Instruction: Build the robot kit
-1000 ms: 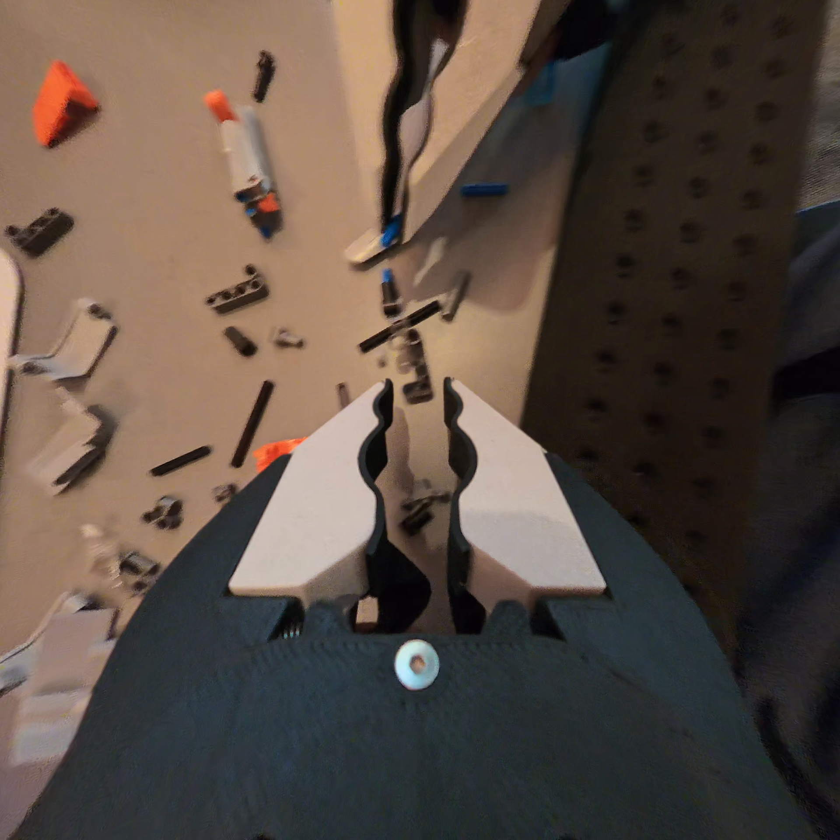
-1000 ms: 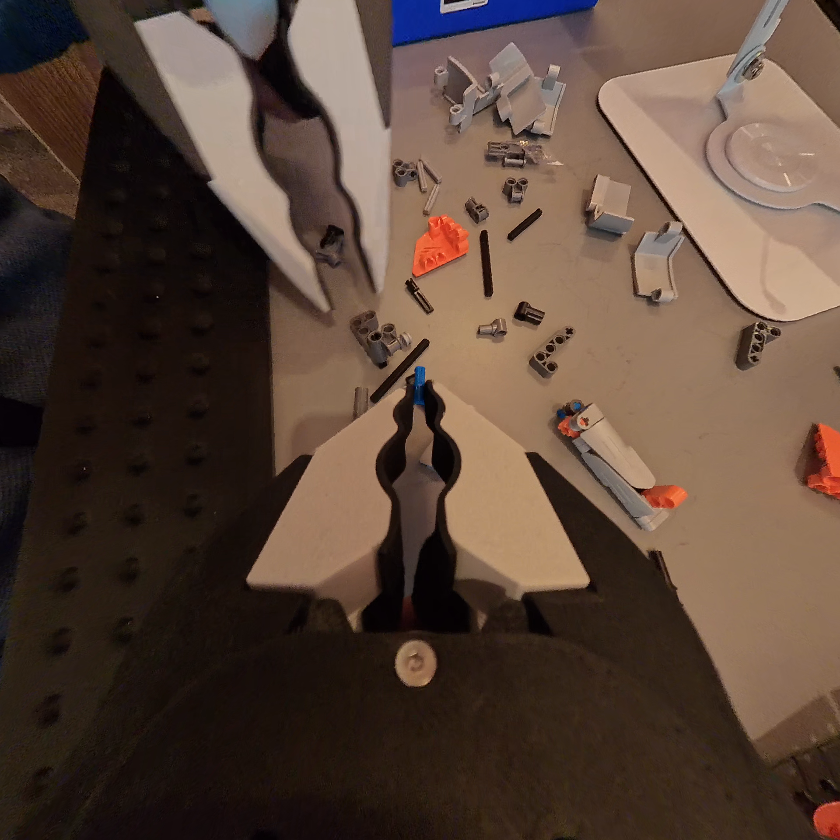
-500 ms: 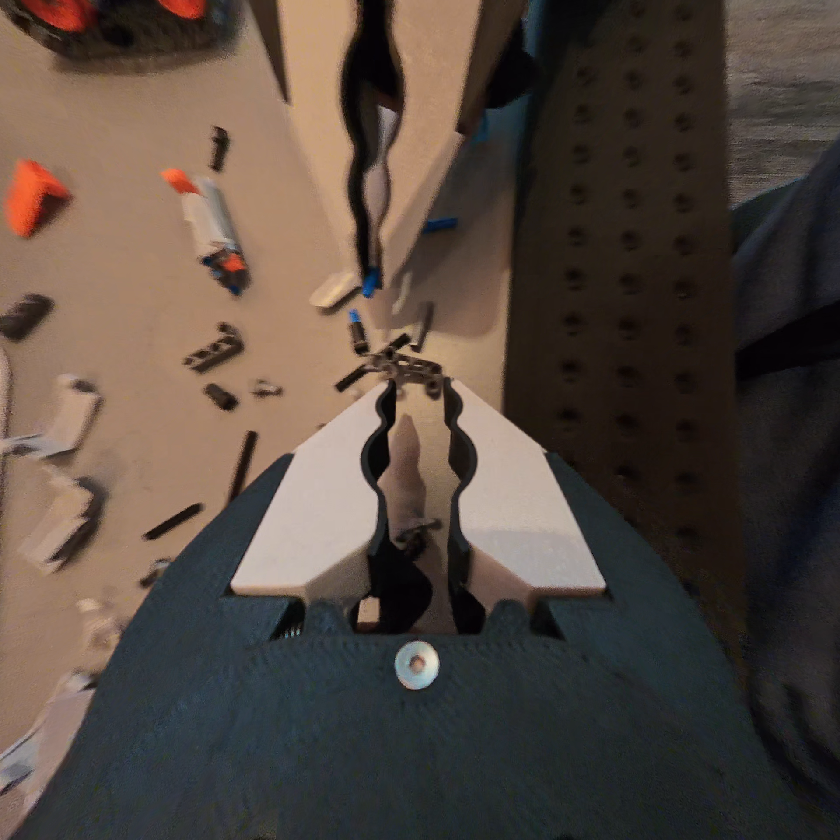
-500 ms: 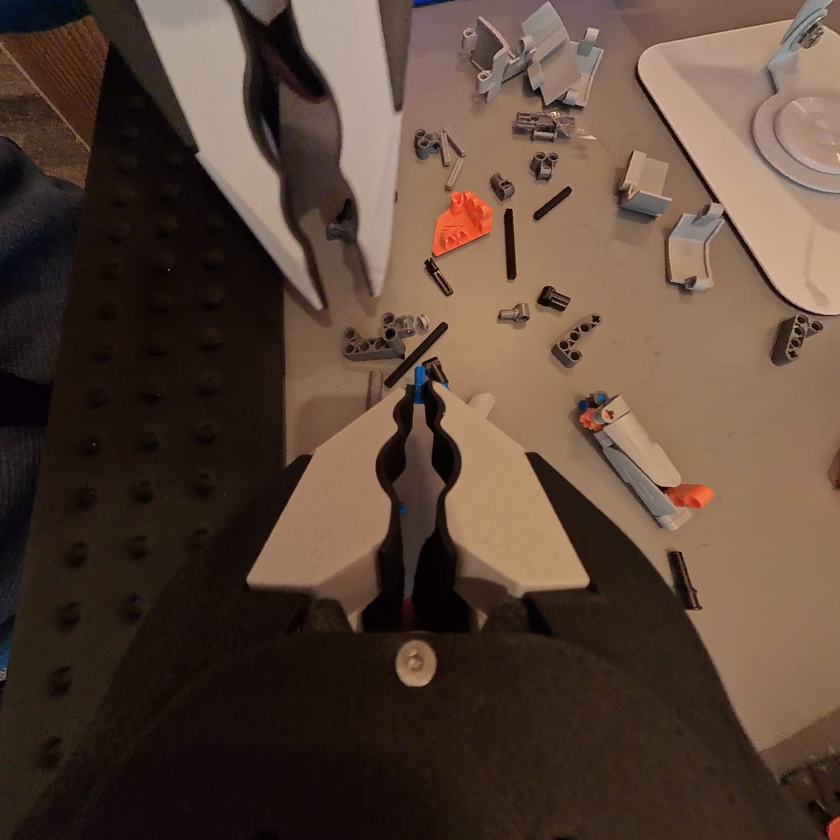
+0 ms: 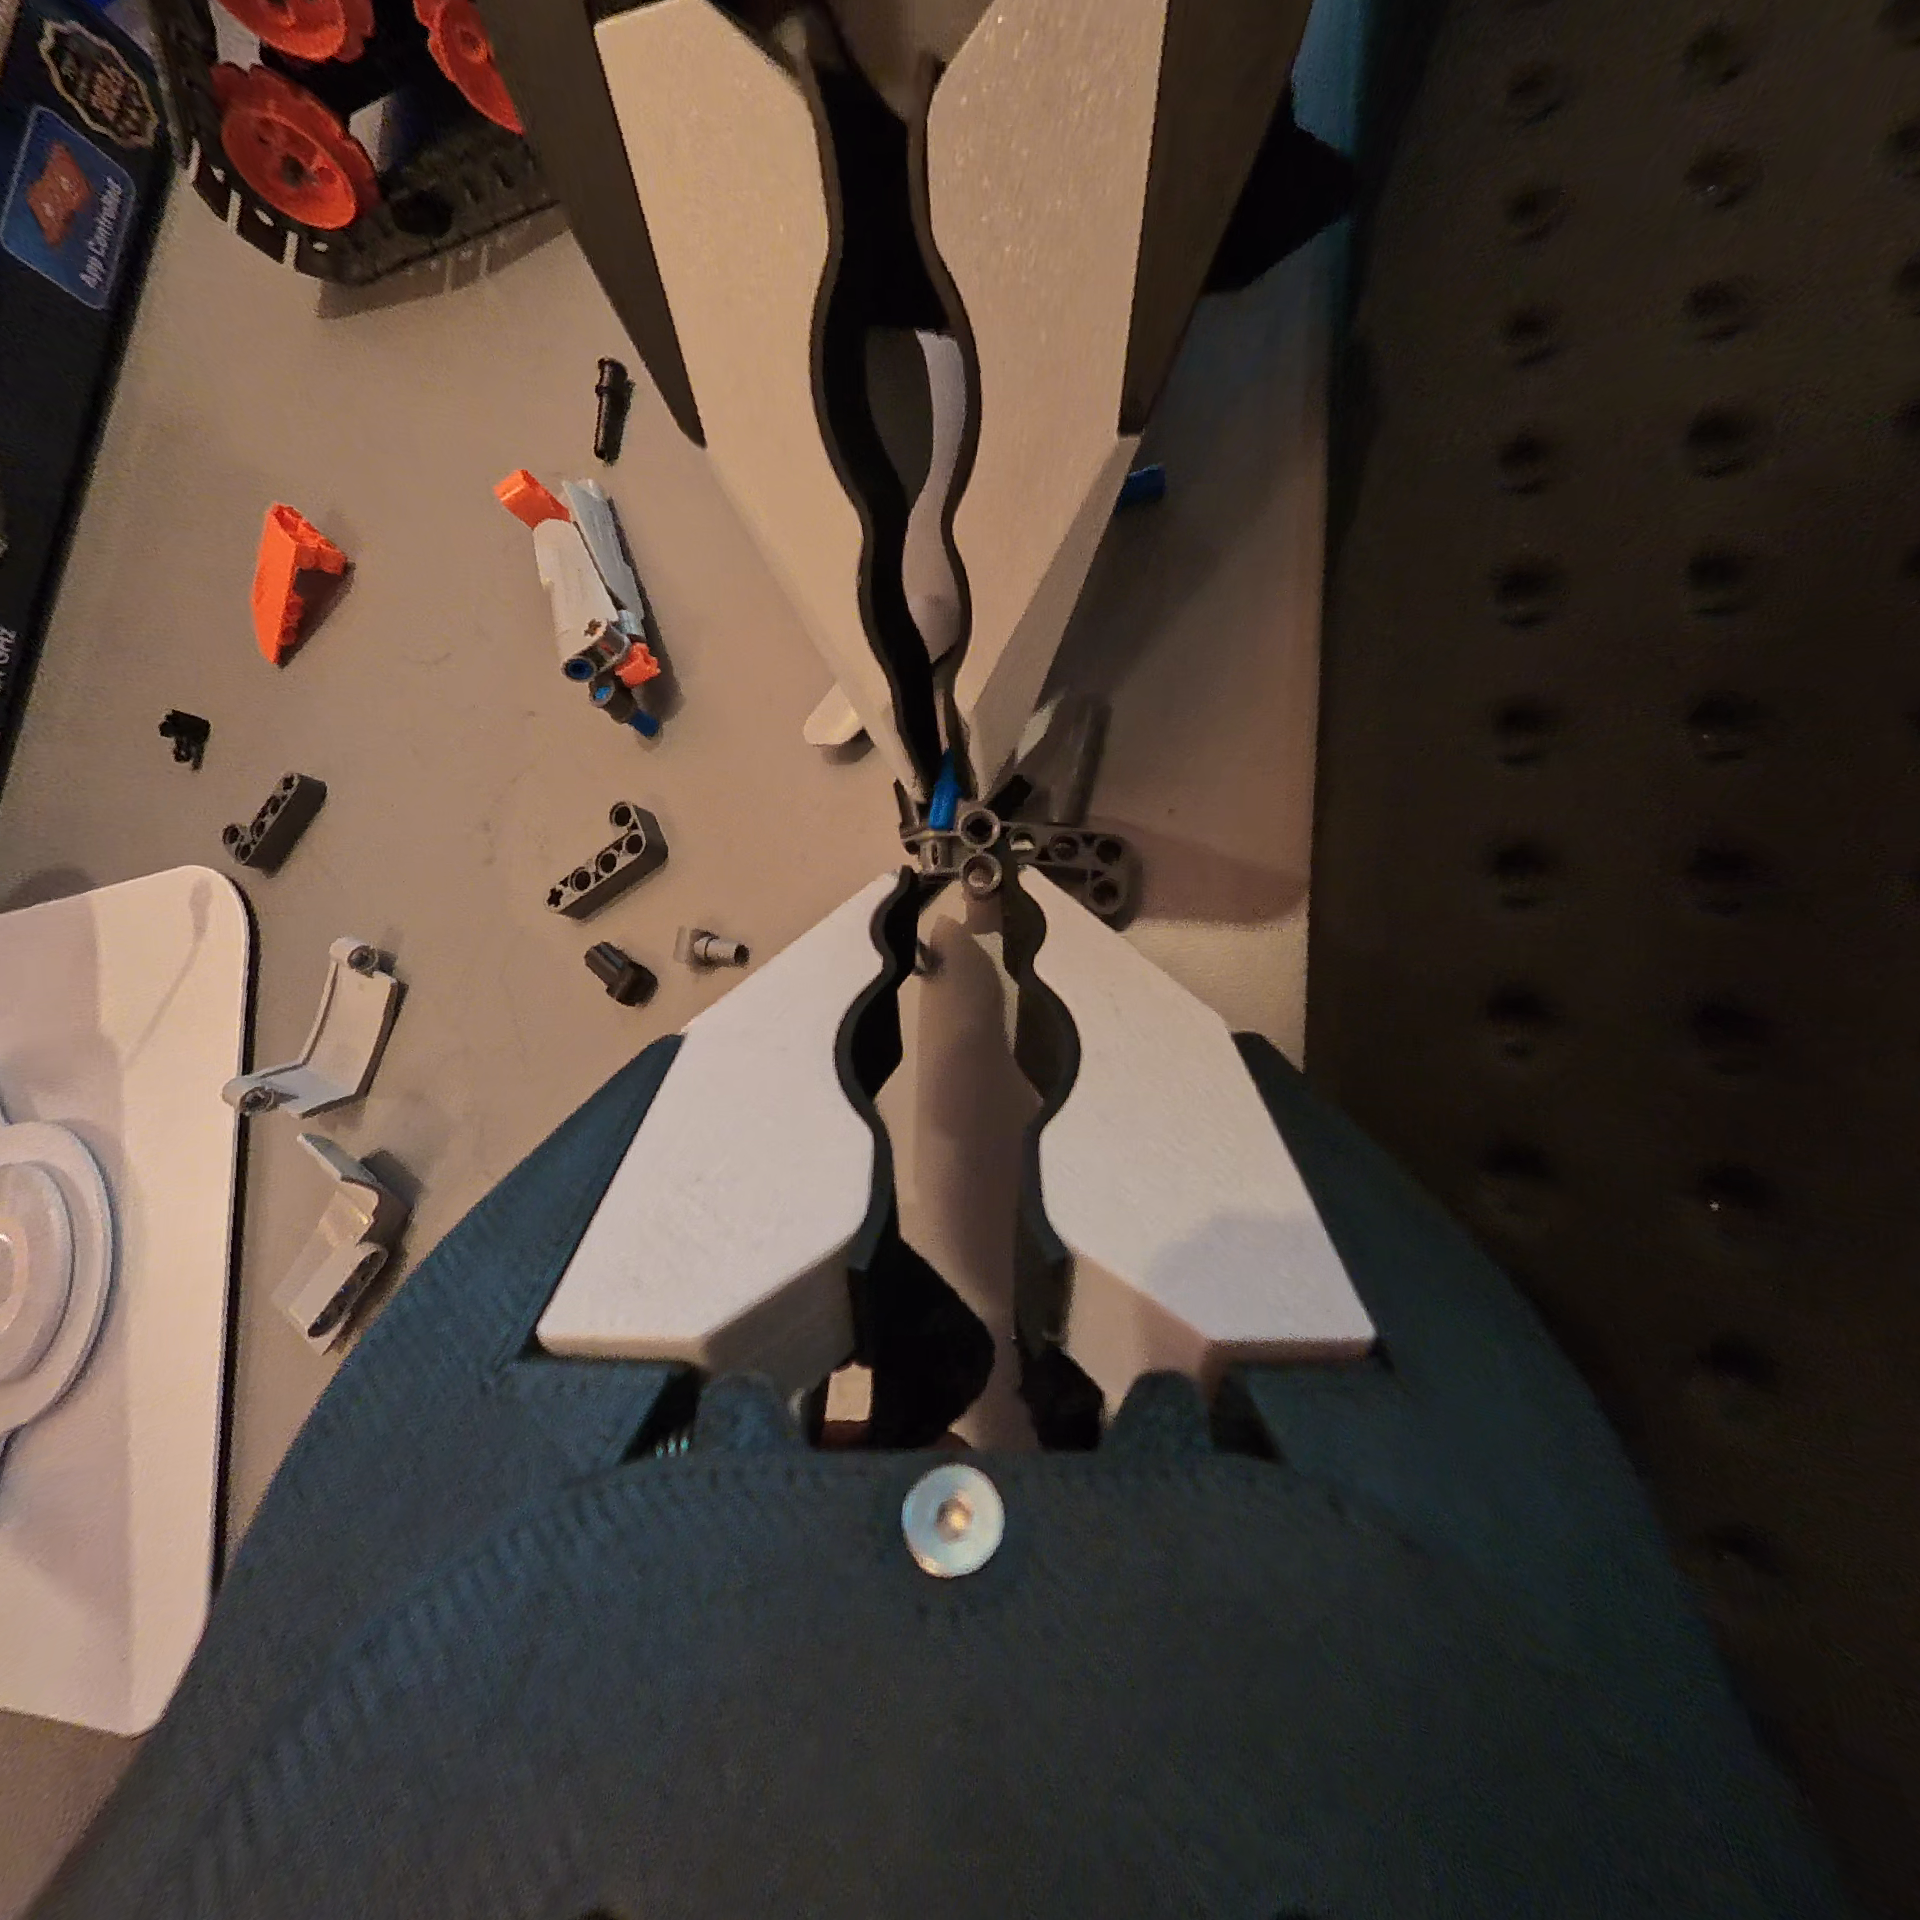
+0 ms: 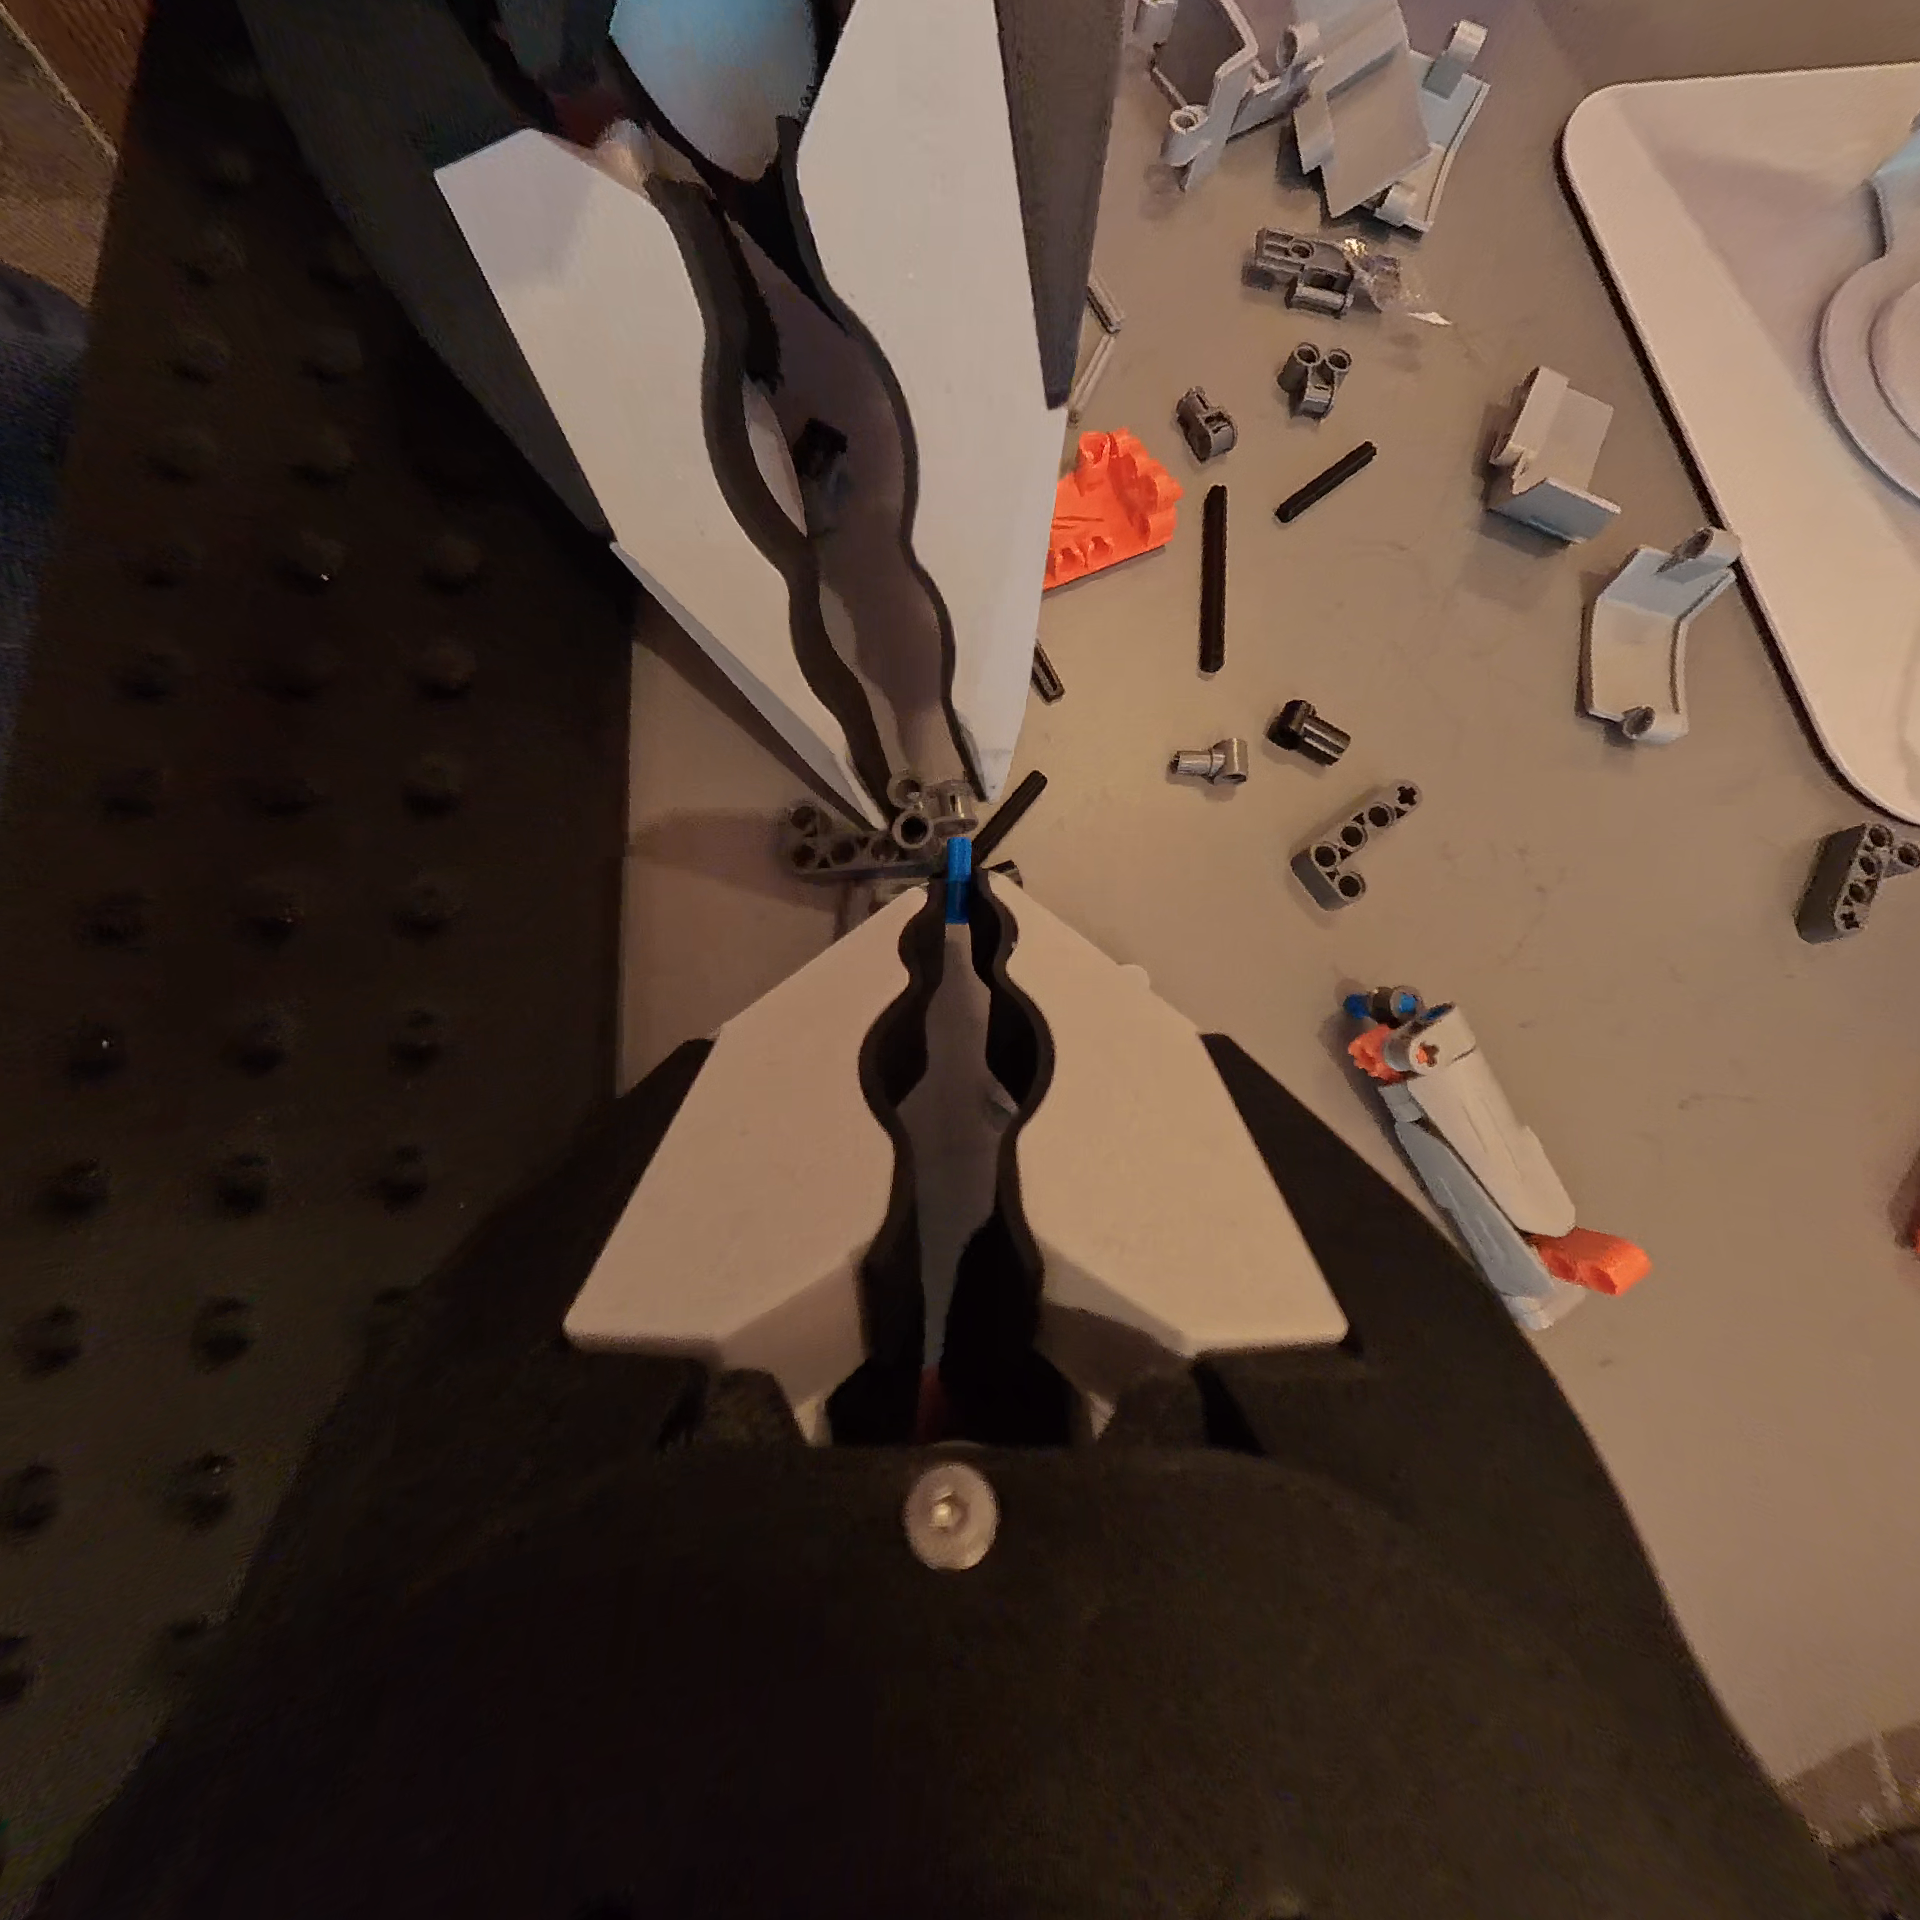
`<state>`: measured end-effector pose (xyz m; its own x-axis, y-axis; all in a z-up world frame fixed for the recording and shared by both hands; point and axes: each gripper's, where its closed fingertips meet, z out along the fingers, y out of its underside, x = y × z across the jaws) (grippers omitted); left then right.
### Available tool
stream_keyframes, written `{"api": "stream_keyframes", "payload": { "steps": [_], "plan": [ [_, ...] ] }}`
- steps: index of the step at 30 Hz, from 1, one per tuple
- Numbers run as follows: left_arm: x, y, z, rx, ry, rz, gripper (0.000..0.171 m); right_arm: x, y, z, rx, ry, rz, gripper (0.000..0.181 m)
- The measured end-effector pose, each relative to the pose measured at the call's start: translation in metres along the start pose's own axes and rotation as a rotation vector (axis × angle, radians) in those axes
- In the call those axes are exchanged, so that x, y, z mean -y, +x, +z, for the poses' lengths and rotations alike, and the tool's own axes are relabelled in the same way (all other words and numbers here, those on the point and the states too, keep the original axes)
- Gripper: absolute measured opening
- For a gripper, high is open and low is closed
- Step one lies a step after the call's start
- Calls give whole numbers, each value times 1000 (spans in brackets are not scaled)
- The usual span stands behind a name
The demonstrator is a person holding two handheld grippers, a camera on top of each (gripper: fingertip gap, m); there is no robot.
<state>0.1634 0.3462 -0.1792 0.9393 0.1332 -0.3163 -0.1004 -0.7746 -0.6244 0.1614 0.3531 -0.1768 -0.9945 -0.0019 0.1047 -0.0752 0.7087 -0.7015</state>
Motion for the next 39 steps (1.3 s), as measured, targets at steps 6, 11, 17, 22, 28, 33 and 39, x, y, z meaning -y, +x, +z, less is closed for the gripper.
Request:
{"api": "stream_keyframes", "payload": {
  "steps": [6, 11, 17, 22, 28, 33, 39],
  "plan": [
    [2, 2, 3, -2, 16, 19, 14, 1, 1, -1, -12, -5, -31, 2],
    [3, 2, 3, 8, 5, 52, 14, 0, 2, -2, -35, -38, -91, 2],
    [4, 0, 4, 3, -17, 59, 14, -1, 5, -3, -143, -93, -276, 1],
    [3, 0, 4, -17, -35, 70, 13, 2, 5, -5, -278, -116, -467, 1],
    [2, -1, 5, -27, -36, 61, 13, 2, 9, -3, -399, -165, -612, 1],
    [3, -1, 5, -38, -32, 51, 13, 3, 10, -4, -470, -200, -720, 2],
    [2, 0, 5, -77, -15, 7, 13, 4, 12, -3, -561, -225, -867, 2]
  ]
}}
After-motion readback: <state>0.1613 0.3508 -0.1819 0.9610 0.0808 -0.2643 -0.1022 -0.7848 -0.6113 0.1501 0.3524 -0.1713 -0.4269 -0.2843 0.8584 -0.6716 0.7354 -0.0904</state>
